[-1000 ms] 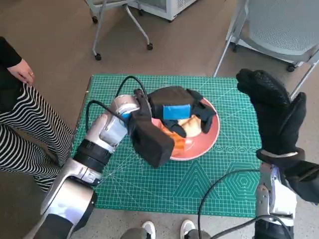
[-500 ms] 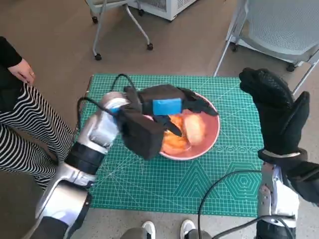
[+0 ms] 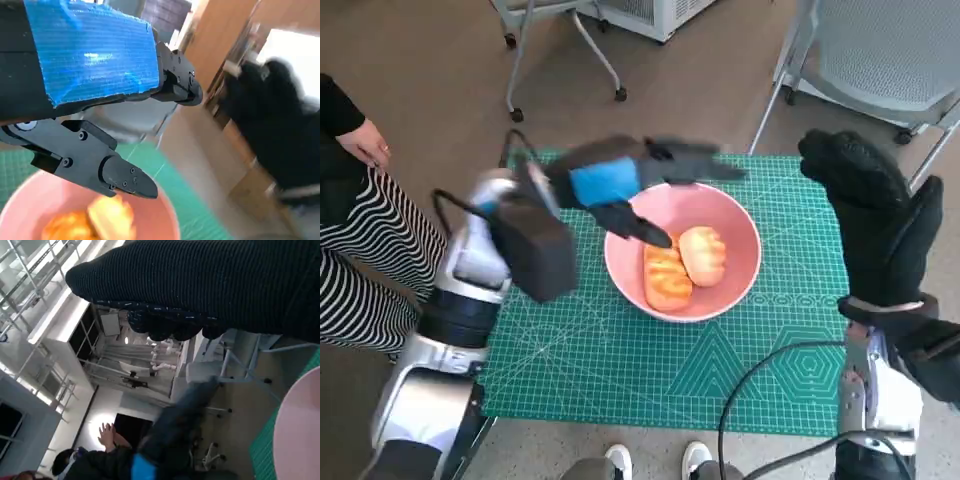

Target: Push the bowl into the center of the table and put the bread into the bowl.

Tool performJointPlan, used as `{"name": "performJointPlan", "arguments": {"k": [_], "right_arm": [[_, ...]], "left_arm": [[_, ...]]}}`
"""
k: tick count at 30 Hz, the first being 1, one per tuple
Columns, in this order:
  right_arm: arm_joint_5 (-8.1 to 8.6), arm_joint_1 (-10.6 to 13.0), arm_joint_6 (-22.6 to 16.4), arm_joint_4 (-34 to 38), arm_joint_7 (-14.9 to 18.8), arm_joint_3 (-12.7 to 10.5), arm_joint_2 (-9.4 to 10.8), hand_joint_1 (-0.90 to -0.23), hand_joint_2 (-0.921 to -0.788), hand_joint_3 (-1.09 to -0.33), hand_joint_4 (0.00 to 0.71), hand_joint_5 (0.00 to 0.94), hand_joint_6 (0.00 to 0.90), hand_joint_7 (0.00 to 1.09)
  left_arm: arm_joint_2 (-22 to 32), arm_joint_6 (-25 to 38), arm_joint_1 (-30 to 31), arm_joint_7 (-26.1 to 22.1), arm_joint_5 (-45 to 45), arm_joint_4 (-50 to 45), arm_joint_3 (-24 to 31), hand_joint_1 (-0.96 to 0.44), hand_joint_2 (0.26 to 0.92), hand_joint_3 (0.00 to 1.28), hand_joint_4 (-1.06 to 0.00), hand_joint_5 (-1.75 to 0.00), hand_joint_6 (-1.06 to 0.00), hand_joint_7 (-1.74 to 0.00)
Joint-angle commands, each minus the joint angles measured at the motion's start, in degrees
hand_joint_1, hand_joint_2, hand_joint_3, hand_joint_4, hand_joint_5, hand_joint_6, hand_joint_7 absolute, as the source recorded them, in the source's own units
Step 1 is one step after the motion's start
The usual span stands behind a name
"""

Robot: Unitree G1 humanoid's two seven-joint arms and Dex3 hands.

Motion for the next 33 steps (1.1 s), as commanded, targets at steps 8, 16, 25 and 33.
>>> {"name": "performJointPlan", "arguments": {"k": [8,16,25,33], "right_arm": [[-0.81,-3.0,1.6,-0.6,-0.7,0.7,-0.6,-0.701,-0.921,-0.685,0.196,0.002,0.090,0.56],[-0.85,-5.6,0.9,1.3,-0.8,1.2,0.0,-0.703,-0.921,-0.653,0.214,0.010,0.122,0.57],[-1.09,-7.8,0.1,3.4,-0.7,2.0,0.4,-0.698,-0.921,-0.630,0.217,0.009,0.125,0.57],[-2.25,-8.6,0.1,3.7,-1.2,2.5,0.0,-0.705,-0.921,-0.631,0.210,0.004,0.106,0.56]], "left_arm": [[-5.6,2.1,4.6,-1.3,-18.2,0.0,8.9,-0.48,0.920,0.10,-0.24,0.00,-0.32,-0.13],[-10.6,12.1,10.2,5.7,-25.2,-11.0,12.0,-0.58,0.921,0.25,-0.21,0.00,-0.02,-0.64],[-14.8,13.9,14.8,9.9,-26.7,-15.1,13.7,-0.61,0.921,0.29,-0.18,0.00,0.00,-0.65],[-15.3,13.9,15.9,10.6,-24.8,-15.8,13.4,-0.63,0.921,0.27,-0.18,-0.01,0.00,-0.63]]}}
